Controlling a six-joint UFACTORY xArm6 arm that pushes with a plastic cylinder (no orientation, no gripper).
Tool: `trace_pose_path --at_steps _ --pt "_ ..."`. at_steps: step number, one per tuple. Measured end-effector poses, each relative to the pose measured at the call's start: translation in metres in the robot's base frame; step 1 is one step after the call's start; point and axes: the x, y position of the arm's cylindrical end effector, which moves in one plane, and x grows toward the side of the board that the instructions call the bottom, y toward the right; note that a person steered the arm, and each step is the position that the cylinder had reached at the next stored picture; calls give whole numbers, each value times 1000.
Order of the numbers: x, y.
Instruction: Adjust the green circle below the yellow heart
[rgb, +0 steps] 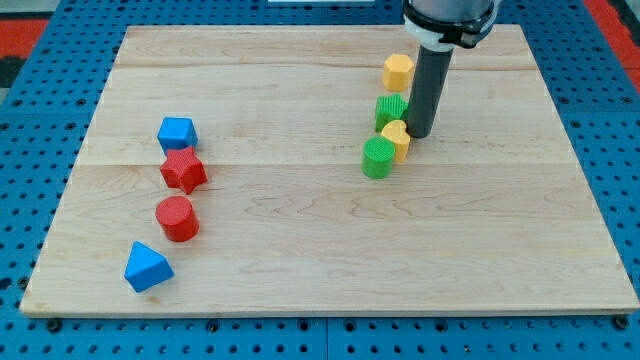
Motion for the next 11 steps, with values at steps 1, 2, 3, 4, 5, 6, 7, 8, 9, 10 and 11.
trace_pose_path --at_steps 1,2,3,4,5,6,7,8,9,10,11 --pt "0 0" --pt "-10 0" --pt "-20 5" --pt "66 17" --pt "117 -39" --pt "89 -117" --pt "31 -113" --pt "12 -96" --pt "26 -68" --pt "56 -67" --pt "76 -67"
